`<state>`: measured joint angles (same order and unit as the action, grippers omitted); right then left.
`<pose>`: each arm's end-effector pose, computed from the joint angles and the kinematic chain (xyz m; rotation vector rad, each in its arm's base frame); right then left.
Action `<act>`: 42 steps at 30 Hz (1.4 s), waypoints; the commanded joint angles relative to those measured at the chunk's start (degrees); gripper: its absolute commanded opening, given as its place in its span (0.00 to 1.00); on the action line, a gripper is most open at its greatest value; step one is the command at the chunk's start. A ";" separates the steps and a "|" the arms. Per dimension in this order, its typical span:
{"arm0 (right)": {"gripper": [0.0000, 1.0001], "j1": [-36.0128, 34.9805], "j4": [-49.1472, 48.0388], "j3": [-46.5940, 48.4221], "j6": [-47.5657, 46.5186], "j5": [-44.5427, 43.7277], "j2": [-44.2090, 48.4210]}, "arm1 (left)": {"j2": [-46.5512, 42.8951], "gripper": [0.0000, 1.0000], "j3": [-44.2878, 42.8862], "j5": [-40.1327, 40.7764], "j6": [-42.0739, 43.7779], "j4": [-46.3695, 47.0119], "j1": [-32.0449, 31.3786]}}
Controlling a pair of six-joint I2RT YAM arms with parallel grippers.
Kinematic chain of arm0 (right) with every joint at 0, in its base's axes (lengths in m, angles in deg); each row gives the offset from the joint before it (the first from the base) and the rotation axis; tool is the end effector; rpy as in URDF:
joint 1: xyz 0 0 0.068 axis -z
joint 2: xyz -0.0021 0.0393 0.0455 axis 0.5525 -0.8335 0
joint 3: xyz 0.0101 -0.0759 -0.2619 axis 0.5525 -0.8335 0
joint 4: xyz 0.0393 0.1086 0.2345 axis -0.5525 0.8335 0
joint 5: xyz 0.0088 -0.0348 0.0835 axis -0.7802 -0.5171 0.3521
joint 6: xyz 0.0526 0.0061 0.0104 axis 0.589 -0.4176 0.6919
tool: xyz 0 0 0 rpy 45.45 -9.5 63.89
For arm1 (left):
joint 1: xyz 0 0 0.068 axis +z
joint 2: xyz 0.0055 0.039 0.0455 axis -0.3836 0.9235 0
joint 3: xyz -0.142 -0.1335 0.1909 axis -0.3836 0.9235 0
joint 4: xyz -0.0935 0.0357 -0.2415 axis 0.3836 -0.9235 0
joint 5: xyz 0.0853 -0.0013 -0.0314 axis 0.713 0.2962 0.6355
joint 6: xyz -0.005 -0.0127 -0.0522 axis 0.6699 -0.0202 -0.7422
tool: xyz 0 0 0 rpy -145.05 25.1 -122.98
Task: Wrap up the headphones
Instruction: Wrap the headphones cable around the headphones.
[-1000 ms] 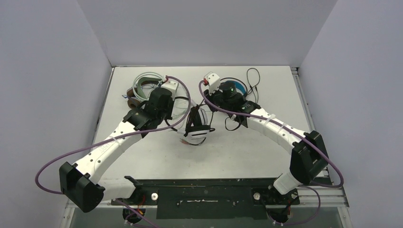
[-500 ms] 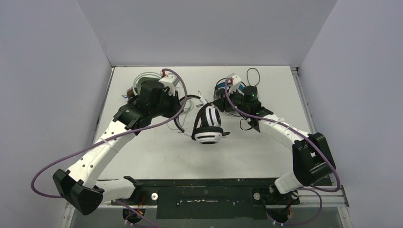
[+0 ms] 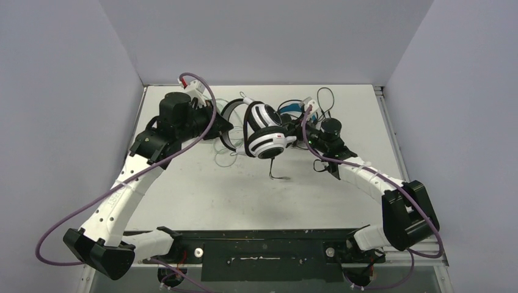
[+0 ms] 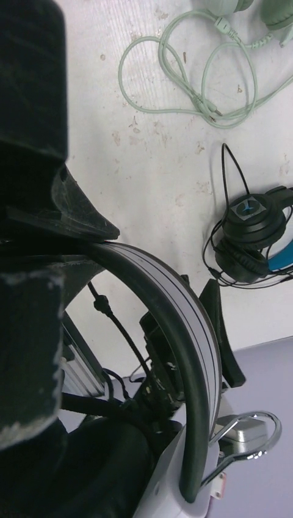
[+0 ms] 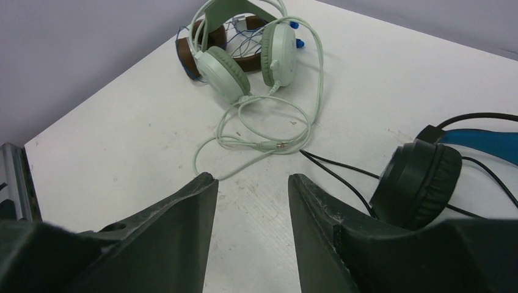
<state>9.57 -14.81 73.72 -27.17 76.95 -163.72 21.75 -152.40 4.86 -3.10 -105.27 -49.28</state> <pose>0.2805 0.1469 0.2711 -0.6039 1.6507 1.0094 0.2207 -0.1188 0.4142 -0.0278 2.1146 -0.8671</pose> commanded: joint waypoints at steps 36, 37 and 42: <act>0.93 -7.36 -23.39 2.75 -1.36 16.29 -8.76 | 1.26 0.00 -14.18 -2.69 -13.32 5.52 4.21; 0.93 -7.45 -23.44 2.95 -1.30 16.28 -9.00 | 1.29 0.00 -14.22 -2.59 -13.25 5.52 4.22; 0.92 -7.58 -23.79 3.11 -1.27 16.51 -9.08 | 1.60 0.00 -14.53 -2.66 -13.12 5.54 4.22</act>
<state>2.36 -33.54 74.58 -28.31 90.80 -172.61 24.07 -162.54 3.92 -13.70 -105.51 -45.37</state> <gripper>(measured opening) 0.923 0.064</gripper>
